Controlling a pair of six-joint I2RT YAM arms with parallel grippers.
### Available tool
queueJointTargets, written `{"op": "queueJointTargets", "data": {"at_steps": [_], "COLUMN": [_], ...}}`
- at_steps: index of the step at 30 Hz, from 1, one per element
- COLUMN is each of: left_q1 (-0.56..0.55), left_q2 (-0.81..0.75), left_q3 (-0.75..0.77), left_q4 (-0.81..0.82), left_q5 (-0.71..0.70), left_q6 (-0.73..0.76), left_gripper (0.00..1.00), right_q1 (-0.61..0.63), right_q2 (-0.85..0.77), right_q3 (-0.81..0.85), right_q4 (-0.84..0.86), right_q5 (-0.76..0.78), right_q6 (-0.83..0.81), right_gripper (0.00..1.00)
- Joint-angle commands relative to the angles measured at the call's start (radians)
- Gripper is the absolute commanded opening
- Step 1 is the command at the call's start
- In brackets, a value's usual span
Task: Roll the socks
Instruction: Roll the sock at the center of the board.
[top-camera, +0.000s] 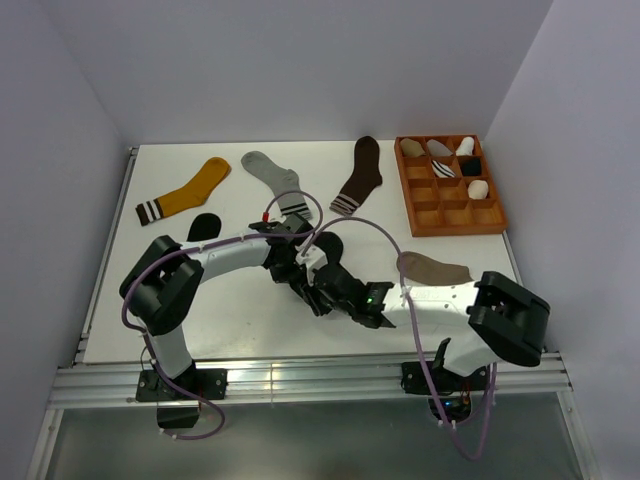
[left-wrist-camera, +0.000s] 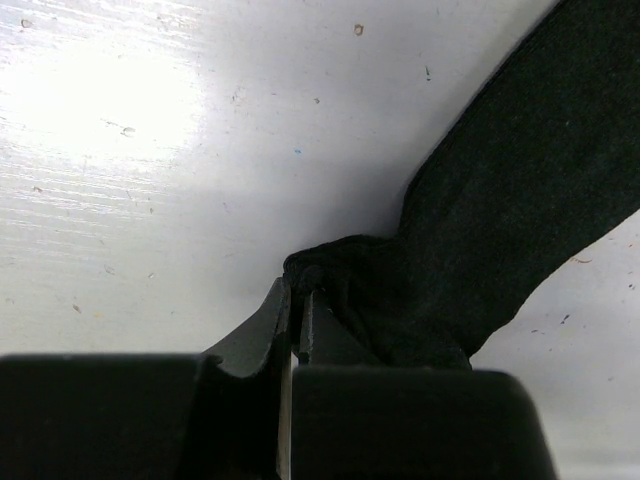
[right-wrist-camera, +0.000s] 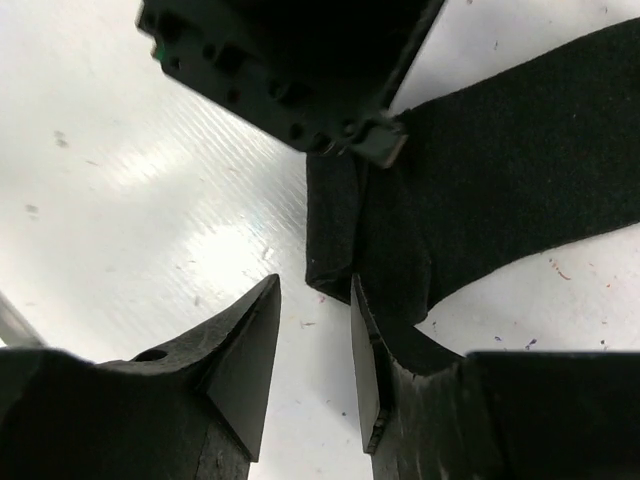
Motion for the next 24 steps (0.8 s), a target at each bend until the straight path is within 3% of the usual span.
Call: {"op": "queueJointTargets", "data": {"at_steps": [1,24], "left_q1": [-0.002,-0.004], "left_q2": [0.014,0.009], "left_q3": [0.008,-0.006], "left_q4": [-0.014,-0.002], "left_q5": [0.014,0.028], "left_q6": [0.028,0.031], "left_gripper": [0.0,0.0], "right_q1": [0.037,0.112], "right_q2": [0.061,0.144], "right_q3": [0.062,0.114], "right_q4": [0.044,0.084], "right_q5": [0.122,0.229], "right_q6": [-0.06,-0.13], "right_gripper": [0.42,0.43]}}
